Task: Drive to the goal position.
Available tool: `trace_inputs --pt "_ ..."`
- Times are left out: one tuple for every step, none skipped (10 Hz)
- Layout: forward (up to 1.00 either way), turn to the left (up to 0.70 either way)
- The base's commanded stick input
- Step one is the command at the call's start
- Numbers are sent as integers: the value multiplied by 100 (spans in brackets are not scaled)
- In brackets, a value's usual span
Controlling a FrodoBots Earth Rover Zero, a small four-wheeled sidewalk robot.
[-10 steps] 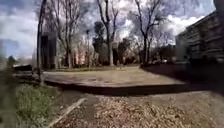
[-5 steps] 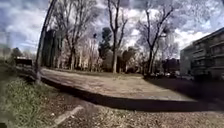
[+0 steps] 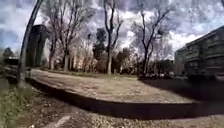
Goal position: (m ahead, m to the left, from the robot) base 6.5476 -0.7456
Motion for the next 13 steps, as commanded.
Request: trace_inputs --pt "70 -7" --pt "70 -22" --pt "70 -35" --pt "70 -35" --pt "70 -31" --pt "70 -2" --pt "70 0" --pt "70 0" --pt "70 0" --pt "70 0" --pt "70 0" --pt "70 0" --pt "70 0"
